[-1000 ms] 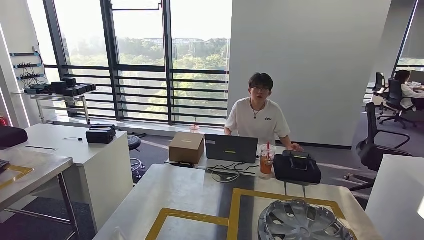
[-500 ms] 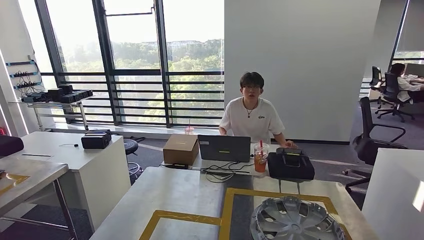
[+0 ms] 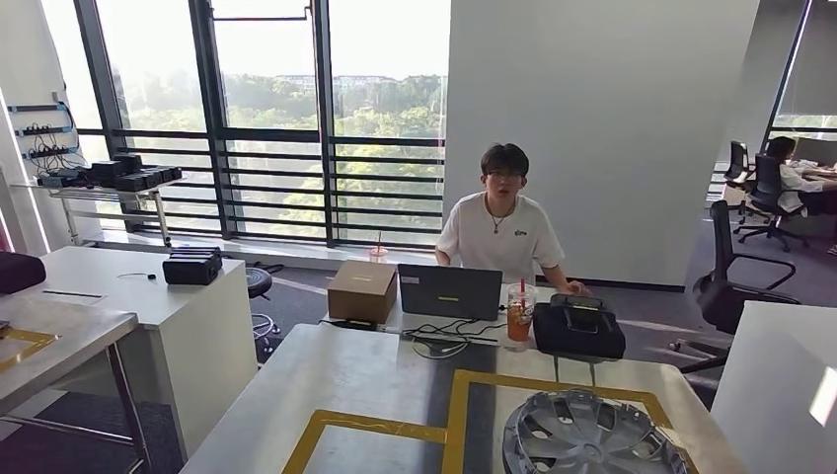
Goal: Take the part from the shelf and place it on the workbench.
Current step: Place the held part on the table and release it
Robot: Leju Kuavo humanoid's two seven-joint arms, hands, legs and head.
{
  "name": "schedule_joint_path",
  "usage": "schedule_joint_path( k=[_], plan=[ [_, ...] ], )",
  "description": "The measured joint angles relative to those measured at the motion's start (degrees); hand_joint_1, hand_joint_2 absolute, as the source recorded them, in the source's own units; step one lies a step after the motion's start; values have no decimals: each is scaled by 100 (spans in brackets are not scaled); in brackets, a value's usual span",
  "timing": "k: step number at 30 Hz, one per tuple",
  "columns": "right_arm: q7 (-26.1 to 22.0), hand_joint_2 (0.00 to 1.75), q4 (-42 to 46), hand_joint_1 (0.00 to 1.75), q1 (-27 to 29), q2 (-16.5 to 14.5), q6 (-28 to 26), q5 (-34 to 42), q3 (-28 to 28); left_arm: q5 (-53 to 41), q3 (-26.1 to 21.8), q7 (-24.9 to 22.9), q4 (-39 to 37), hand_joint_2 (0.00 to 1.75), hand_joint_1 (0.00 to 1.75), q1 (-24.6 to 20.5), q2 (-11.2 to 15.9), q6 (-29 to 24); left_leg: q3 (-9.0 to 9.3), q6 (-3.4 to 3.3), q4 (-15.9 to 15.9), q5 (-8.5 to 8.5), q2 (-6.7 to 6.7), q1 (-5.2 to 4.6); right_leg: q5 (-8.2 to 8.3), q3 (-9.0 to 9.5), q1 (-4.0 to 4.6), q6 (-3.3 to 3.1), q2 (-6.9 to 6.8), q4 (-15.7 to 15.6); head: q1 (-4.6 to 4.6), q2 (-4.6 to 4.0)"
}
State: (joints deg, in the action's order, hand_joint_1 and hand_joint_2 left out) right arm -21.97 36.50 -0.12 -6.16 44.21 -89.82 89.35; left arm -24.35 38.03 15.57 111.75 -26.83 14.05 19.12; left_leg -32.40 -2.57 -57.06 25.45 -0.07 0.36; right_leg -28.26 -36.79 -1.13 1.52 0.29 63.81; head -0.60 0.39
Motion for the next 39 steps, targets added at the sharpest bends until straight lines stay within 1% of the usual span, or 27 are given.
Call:
schedule_joint_path(
  k=[2, 3, 4, 5, 6, 7, 8, 9, 11, 13, 15, 17, 18, 19, 20, 22, 24, 26, 28, 30, 32, 33, 34, 35, 37, 38, 39],
  plan=[
    [6, 0, 0, 0, 5, 1, 63, 42, 1, -191, 116, -51, -202, 175, 175, -118, -1, -58, -22, -17, 0, -10, 6, -11, -304, -396, -1, -7, -1, 816, 14, 0],
    [12, 0, 9, 0, 10, -6, 112, 68, 1, -291, 174, -82, -313, 175, 175, -164, 2, -91, -27, -20, -2, -12, 8, -17, -356, -503, -3, 12, -1, 1038, 17, 0],
    [17, 0, 29, 0, 15, -17, 168, 93, 2, -401, 230, -112, -433, 175, 175, -205, 5, -133, -27, -20, -5, -13, 8, -19, -314, -495, -6, 45, -3, 1024, 21, 0],
    [22, 0, 59, 0, 16, -31, 221, 112, 2, -517, 280, -138, -556, 175, 175, -242, 9, -183, -25, -17, -8, -12, 7, -19, -193, -371, -11, 87, -6, 774, 25, 0],
    [26, 0, 97, 0, 15, -43, 260, 124, 2, -651, 324, -161, -679, 175, 175, -272, 13, -246, -22, -8, -16, -8, 6, -20, -26, -152, -17, 124, -13, 344, 29, 0],
    [29, 0, 130, 0, 10, -52, 284, 132, 2, -810, 358, -185, -803, 175, 175, -291, 15, -322, -25, 12, -31, 2, 3, -33, 117, 66, -15, 130, -21, -87, 34, 0],
    [32, 0, 152, 0, 6, -58, 290, 132, 2, -988, 388, -215, -922, 175, 175, -307, 17, -398, -30, 38, -45, 11, 2, -46, 223, 234, -12, 109, -26, -417, 34, 0],
    [34, 0, 165, 0, 2, -61, 281, 129, 2, -1187, 415, -246, -1044, 175, 175, -318, 20, -473, -38, 68, -56, 17, 2, -60, 276, 328, -3, 69, -28, -606, 34, 0],
    [33, 0, 166, 0, -1, -63, 223, 109, 2, -1585, 457, -320, -1277, 175, 175, -329, 34, -594, -47, 124, -58, 20, 4, -64, 298, 347, 11, -26, -22, -657, 27, 0],
    [26, 0, 152, 0, 0, -60, 138, 79, 2, -1925, 469, -402, -1483, 175, 175, -342, 56, -669, -99, 188, -146, 89, 3, -42, 311, 352, -10, -92, -17, -670, 21, 0],
    [14, 0, 111, 0, -3, -42, 53, 53, 2, -2174, 455, -482, -1693, 175, 175, -373, 84, -697, -332, 250, -626, 359, 1, -18, 317, 359, -32, -145, -15, -680, 5, 0],
    [3, 0, 33, 0, -4, -9, -30, 41, 2, -2389, 434, -549, -1966, 175, 175, -395, 106, -702, -723, 288, -1431, 694, 2, -1, 314, 356, -23, -168, -15, -678, -8, 0],
    [-1, 0, -12, 0, -3, 8, -60, 38, 2, -2492, 419, -574, -2109, 175, 175, -397, 115, -704, -865, 294, -1702, 760, 2, 4, 312, 356, -17, -170, -12, -678, -8, 0],
    [-6, 0, -54, 0, -2, 23, -82, 38, 2, -2590, 400, -591, -2245, 175, 175, -398, 125, -710, -907, 292, -1761, 717, 2, 8, 312, 359, -11, -170, -6, -677, -11, 0],
    [-10, 0, -90, 0, -2, 34, -93, 39, 2, -2676, 377, -605, -2360, 175, 175, -402, 135, -719, -824, 278, -1567, 567, 1, 9, 311, 368, -6, -169, 2, -677, -13, 0],
    [-18, 0, -147, 0, -4, 48, -103, 43, 2, -2828, 324, -631, -2558, 175, 175, -427, 152, -749, -436, 216, -764, 179, 0, -4, 310, 386, 9, -166, 20, -677, -20, 0],
    [-23, 0, -194, 0, -9, 58, -105, 48, 2, -2920, 282, -642, -2713, 175, 175, -473, 158, -779, -148, 163, -186, 3, 1, -31, 310, 371, 41, -144, 23, -672, -21, 0],
    [-26, 0, -233, 0, -11, 66, -107, 51, 2, -3045, 262, -674, -2844, 175, 175, -503, 161, -789, -107, 136, -79, -2, 1, -57, 324, 347, 52, -99, 20, -681, -21, 1],
    [-25, 0, -264, 0, -12, 81, -117, 51, 2, -3291, 238, -745, -2995, 175, 175, -522, 160, -798, -83, 78, -14, -49, 9, -33, 300, 308, 51, -54, 15, -642, -21, 1],
    [-26, 0, -299, 0, -19, 109, -143, 45, 2, -3626, 207, -819, -3202, 175, 175, -579, 154, -844, -56, 19, 55, -97, 22, -3, 102, 109, 57, -53, 10, -246, -9, 0],
    [-32, 0, -349, 0, -24, 145, -192, 24, 2, -3968, 188, -883, -3481, 175, 175, -635, 143, -898, -68, 0, 61, -107, 26, -13, -213, -281, 49, -72, 8, 564, 5, 0],
    [-36, 0, -383, 0, -26, 162, -224, 10, -1, -4107, 182, -911, -3624, 175, 175, -644, 130, -917, -73, -1, 59, -108, 26, -16, -312, -447, 44, -63, 8, 895, 11, 0],
    [-39, 0, -425, 0, -26, 183, -261, -2, -9, -4230, 175, -943, -3771, 175, 175, -649, 109, -932, -75, -1, 57, -108, 25, -17, -332, -523, 37, -35, 7, 1040, 13, 0],
    [-40, 0, -473, 0, -29, 208, -302, -9, -21, -4331, 168, -970, -3904, 175, 175, -657, 79, -947, -74, 2, 53, -107, 22, -17, -253, -469, 26, 7, 5, 923, 17, 0],
    [-41, 0, -597, 0, -42, 281, -402, -17, -59, -4511, 145, -1004, -4138, 175, 175, -701, -14, -976, -73, 21, 35, -99, 8, -19, 64, -70, -4, 91, -11, 108, 25, 0],
    [-40, 0, -670, 0, -53, 324, -455, -18, -78, -4583, 133, -1009, -4249, 175, 175, -739, -67, -983, -81, 44, 17, -88, -2, -32, 201, 132, -8, 95, -17, -293, 28, 0],
    [-40, 0, -747, 0, -65, 362, -501, -19, -96, -4640, 123, -1011, -4358, 175, 175, -780, -120, -985, -90, 70, 1, -80, -8, -45, 287, 267, -7, 75, -22, -562, 28, 1]
  ],
)
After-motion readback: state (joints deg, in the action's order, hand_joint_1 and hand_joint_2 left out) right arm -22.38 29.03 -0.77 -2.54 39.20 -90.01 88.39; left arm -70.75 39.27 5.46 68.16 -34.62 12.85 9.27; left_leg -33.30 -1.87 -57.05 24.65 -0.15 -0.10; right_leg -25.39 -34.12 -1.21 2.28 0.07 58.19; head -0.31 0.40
